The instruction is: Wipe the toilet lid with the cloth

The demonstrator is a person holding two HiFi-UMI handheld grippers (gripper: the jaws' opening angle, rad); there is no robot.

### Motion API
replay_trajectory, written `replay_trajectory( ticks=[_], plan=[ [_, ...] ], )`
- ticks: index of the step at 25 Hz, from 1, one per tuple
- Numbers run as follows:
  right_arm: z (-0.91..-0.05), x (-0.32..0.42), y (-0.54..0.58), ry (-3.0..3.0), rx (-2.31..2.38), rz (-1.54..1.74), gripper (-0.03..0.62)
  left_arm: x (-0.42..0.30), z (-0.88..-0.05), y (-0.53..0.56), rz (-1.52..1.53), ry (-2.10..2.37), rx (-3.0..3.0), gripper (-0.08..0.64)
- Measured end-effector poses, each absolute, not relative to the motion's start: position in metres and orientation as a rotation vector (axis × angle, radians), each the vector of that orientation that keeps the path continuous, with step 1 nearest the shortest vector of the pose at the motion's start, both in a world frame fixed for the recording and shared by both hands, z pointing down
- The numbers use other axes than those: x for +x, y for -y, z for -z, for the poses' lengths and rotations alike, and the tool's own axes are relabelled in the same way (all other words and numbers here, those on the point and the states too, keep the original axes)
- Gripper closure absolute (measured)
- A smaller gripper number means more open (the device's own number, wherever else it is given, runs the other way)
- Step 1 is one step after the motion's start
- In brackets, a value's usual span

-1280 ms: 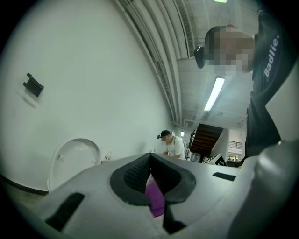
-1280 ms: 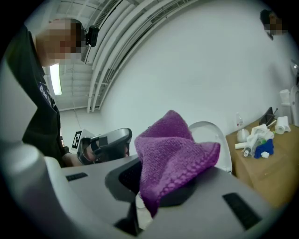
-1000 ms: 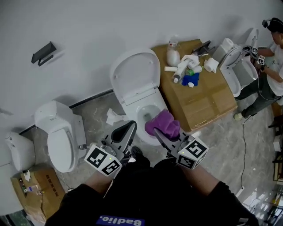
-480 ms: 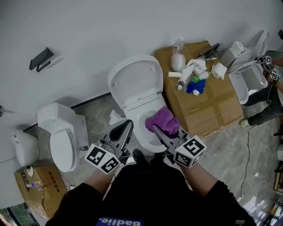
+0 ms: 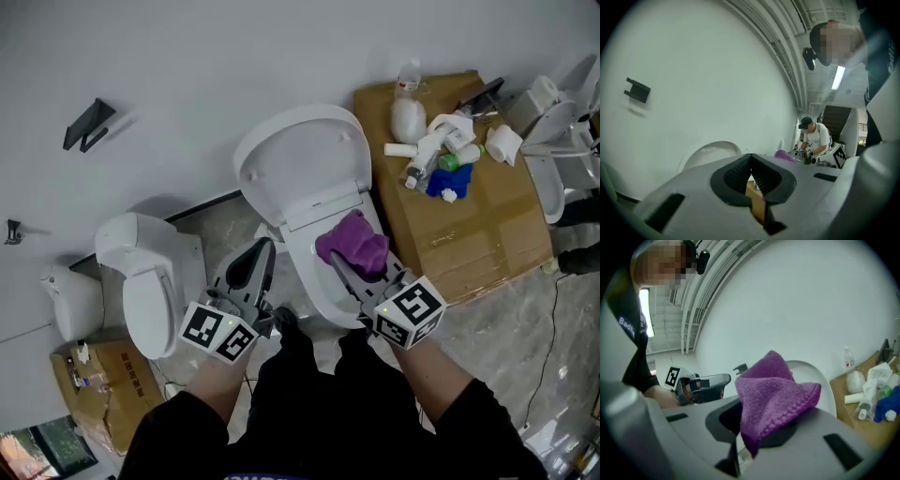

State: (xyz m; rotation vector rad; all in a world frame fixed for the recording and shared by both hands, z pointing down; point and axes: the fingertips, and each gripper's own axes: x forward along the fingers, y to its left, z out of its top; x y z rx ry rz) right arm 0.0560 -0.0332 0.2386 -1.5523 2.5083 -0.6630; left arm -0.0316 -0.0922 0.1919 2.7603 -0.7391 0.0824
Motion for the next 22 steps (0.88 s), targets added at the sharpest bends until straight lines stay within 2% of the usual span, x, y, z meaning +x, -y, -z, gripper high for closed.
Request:
replay_trajectory(
  ticks=[11, 22],
  plan=[
    [-0.303, 0.032, 0.151, -2.550, -1.784, 0.522, 0.537, -0.059, -0.269, 0.211, -0.166, 0.798, 2.812, 0.546],
    [-0.310, -0.015, 0.250, -2.673, -1.840, 0.382, 0.537, -0.062, -0.283, 0.268, -0.256, 0.714, 2.958, 0.546]
  ],
)
